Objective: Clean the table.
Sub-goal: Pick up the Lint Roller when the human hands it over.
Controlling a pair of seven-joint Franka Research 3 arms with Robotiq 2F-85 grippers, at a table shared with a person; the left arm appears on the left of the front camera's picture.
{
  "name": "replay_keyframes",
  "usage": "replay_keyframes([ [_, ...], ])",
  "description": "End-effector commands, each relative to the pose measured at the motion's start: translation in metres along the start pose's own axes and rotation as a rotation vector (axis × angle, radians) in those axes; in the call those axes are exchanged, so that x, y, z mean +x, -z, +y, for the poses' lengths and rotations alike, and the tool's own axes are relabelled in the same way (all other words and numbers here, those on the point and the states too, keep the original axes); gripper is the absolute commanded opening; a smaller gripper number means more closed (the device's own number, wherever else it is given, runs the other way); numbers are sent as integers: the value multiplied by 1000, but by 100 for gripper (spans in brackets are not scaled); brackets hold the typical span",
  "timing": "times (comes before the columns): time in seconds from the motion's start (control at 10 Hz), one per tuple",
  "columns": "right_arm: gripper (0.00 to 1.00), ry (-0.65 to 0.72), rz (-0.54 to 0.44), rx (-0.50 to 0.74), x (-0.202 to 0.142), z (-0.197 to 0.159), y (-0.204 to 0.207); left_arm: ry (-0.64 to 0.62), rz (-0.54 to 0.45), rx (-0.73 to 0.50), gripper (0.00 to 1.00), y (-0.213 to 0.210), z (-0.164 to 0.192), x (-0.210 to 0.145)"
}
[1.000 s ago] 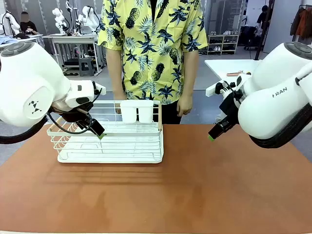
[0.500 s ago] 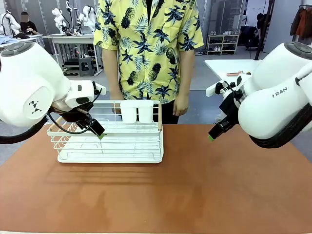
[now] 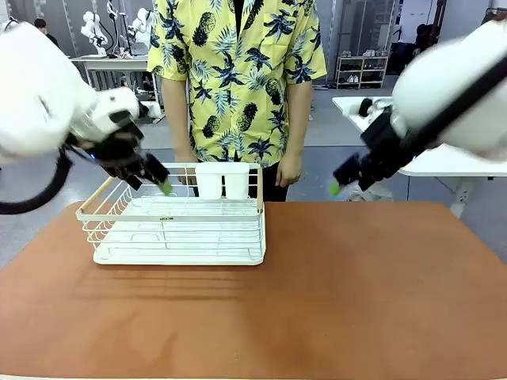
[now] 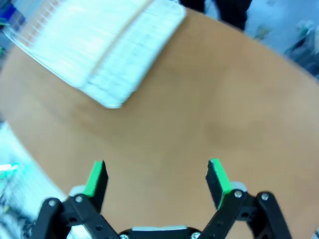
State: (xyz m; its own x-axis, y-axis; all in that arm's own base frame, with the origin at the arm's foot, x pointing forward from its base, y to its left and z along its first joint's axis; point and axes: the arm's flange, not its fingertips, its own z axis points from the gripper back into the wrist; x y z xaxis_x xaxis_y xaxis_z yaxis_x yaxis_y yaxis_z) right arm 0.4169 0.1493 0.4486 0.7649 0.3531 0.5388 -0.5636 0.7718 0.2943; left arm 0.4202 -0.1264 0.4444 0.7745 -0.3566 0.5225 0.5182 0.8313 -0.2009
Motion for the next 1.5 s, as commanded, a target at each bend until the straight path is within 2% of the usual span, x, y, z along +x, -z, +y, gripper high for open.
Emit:
replay_keyframes([
  [0.0,100,150,-13,220,4,-50,-35,-149,8,-225,100,-45,50,-1],
  [0.1,100,233,-68,390,4,-63,-59,-254,-30,-392,100,-71,75,-11],
  [0.2,100,264,-88,494,-5,-76,-78,-330,-62,-491,100,-91,96,-26],
  [0.3,100,303,-131,539,-20,-94,-96,-397,-118,-566,100,-111,118,-45],
  [0.5,100,397,-222,577,-59,-133,-139,-492,-224,-823,100,-161,161,-93],
  [0.7,100,465,-296,585,-93,-176,-174,-550,-271,-758,100,-198,196,-139],
  [0.8,100,561,-312,537,-109,-200,-183,-639,-263,-740,100,-214,216,-162],
  [0.9,100,588,-353,521,-124,-216,-199,-756,-222,-725,100,-231,238,-188],
  [1.1,100,609,-373,502,-151,-237,-210,-848,-239,-674,100,-262,267,-228],
  [1.2,100,673,-405,473,-164,-245,-211,-941,-299,-661,100,-275,280,-244],
  [1.3,100,685,-421,469,-173,-248,-214,-972,-281,-618,100,-285,284,-251],
  [1.4,100,665,-391,474,-172,-245,-207,-933,-274,-627,100,-286,280,-247],
])
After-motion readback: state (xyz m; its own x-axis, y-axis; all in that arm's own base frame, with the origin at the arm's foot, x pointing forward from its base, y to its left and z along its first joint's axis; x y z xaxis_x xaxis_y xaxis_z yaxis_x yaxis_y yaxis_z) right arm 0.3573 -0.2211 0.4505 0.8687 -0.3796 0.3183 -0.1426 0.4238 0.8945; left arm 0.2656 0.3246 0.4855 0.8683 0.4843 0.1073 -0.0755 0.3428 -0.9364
